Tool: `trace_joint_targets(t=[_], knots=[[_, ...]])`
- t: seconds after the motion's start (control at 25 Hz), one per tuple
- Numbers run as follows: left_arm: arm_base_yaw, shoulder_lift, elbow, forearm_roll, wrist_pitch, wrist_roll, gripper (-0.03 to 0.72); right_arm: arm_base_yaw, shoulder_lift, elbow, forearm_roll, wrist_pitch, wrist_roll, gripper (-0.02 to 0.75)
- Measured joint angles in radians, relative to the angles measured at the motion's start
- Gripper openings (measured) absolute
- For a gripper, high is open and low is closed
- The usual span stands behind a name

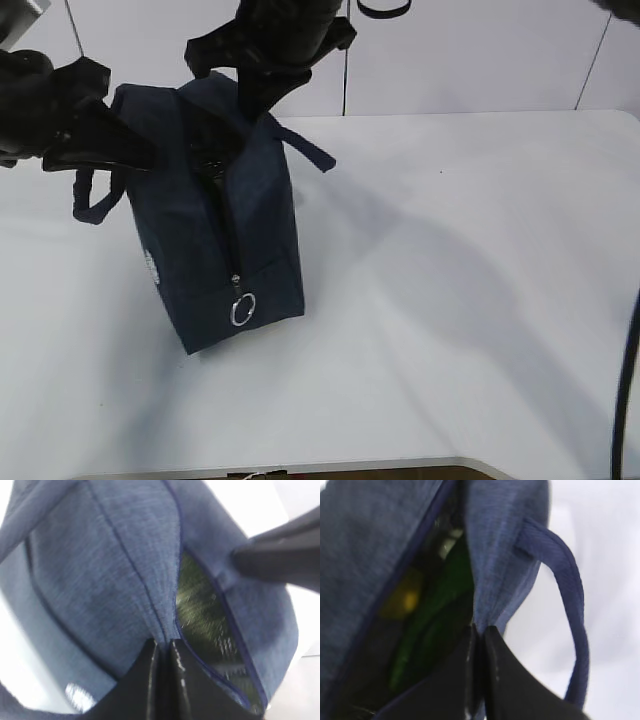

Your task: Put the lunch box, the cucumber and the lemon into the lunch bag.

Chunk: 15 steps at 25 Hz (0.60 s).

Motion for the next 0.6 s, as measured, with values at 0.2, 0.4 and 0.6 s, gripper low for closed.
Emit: trace_joint_targets(t=[0.2, 0.4, 0.6], knots=[[-0.079, 0.0, 0.0, -0.005, -0.072, 0.0, -0.003, 0.0, -0.121, 0.197, -0.081, 0.0, -0.019, 0.013], [-0.187, 0.0, 0.0, -0.024, -0.168, 0.002, -0.003, -0.01, -0.22, 0.353, -0.133, -0.004, -0.019, 0.013], [-0.298, 0.012, 0.0, -0.032, -0.25, 0.002, -0.003, -0.066, -0.279, 0.452, -0.133, -0.008, -0.015, 0.012]])
